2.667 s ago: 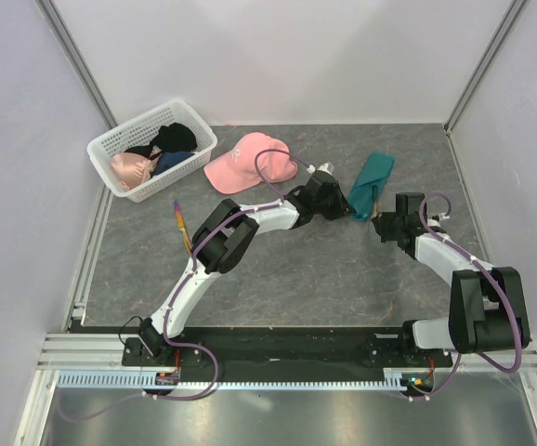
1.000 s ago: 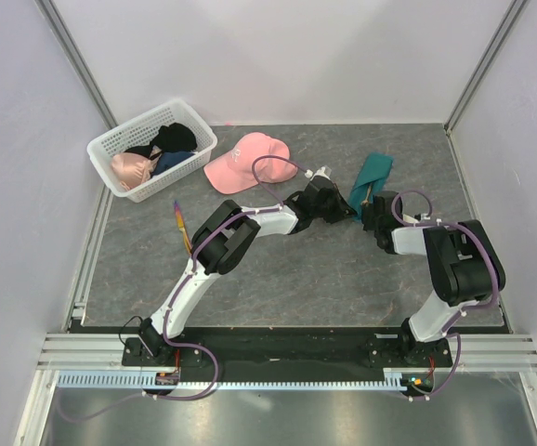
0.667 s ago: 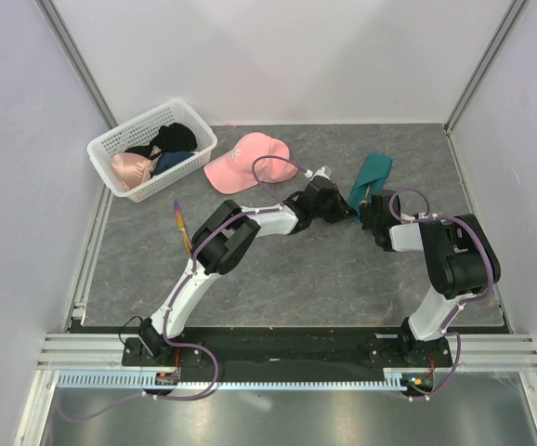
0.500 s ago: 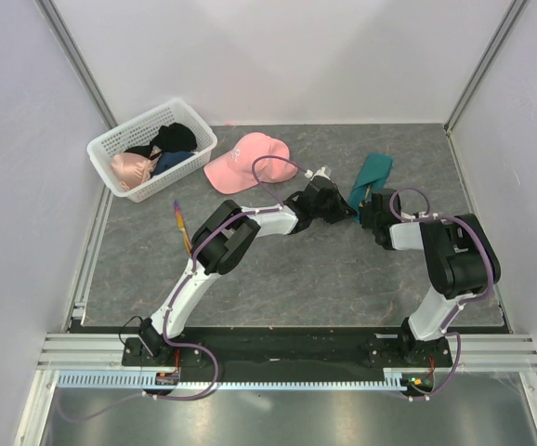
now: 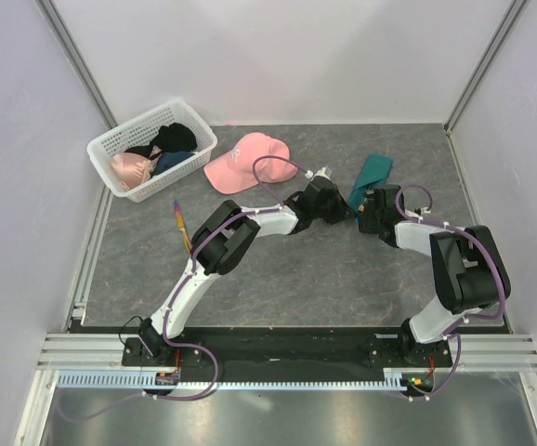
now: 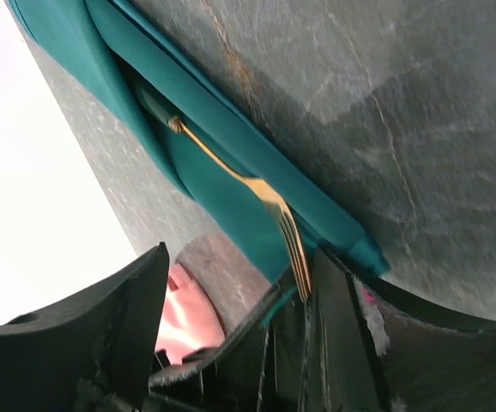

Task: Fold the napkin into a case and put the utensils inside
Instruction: Insert the fork into the folded napkin, then pick up the knife from the center of the board.

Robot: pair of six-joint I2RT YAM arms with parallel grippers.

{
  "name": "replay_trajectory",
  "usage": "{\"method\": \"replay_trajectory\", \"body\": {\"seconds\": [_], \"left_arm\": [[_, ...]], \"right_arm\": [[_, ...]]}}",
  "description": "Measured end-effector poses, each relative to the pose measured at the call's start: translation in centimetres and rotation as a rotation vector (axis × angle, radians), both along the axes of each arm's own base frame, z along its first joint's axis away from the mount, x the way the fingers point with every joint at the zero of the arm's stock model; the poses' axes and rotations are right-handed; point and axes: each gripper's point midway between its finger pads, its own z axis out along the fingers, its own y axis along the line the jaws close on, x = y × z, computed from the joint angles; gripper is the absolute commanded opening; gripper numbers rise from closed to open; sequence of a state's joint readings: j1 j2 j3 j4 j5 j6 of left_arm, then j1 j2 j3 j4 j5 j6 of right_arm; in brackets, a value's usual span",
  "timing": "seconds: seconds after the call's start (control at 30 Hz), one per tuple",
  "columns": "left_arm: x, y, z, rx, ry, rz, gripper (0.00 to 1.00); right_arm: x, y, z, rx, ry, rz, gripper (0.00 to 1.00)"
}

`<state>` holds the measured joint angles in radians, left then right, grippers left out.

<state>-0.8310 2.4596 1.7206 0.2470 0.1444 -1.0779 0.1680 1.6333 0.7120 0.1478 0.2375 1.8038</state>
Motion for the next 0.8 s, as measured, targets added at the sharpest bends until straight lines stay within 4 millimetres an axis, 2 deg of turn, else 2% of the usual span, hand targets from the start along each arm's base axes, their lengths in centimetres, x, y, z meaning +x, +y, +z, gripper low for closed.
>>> {"method": "replay_trajectory", "body": {"seconds": [0.27,0.37,0.4,0.47,0.5,0.57,0.6,0.63,0.7,0.77,0.8], "left_arm": [[-0.6,-0.1,0.1,0.001,0.016,-0.022,0.02],[-1.5,0.0,0.1,0.002,0.04,-0.059,0.21],[-1.9,0.0,0.2,0.003,0.05,-0.078,0.38],[-3.0,0.3,0.6,0.01,0.063,-0.121,0.57],[-3.5,0.5,1.0,0.008,0.067,-0.14,0.74],[-4.4,1.3,2.4,0.017,0.065,-0.169,0.81],[-4.8,1.8,3.2,0.019,0.068,-0.179,0.85],[-5.2,2.2,4.2,0.017,0.073,-0.192,0.85],[-5.7,3.1,6.2,0.006,0.074,-0.213,0.84],[-6.1,4.2,8.7,-0.003,0.063,-0.24,0.83],[-6.4,5.0,9.8,-0.003,0.059,-0.252,0.78]], "right_arm": [[-1.0,1.4,0.3,0.021,0.052,0.092,0.85],[-2.6,2.0,0.9,0.017,0.097,0.18,0.87],[-3.3,1.9,1.5,0.0,0.113,0.214,0.9],[-4.1,1.2,3.7,-0.05,0.116,0.286,0.93],[-4.3,0.8,5.3,-0.084,0.12,0.324,0.94],[-4.4,-0.1,8.6,-0.169,0.105,0.396,0.94],[-4.6,-0.4,11.2,-0.237,0.078,0.455,0.96],[-5.0,-0.6,12.3,-0.271,0.063,0.484,0.96],[-6.6,-0.7,14.1,-0.343,0.046,0.557,0.96],[-8.8,-0.7,14.5,-0.397,0.066,0.636,0.97],[-9.8,-0.7,14.4,-0.414,0.083,0.673,0.97]]}}
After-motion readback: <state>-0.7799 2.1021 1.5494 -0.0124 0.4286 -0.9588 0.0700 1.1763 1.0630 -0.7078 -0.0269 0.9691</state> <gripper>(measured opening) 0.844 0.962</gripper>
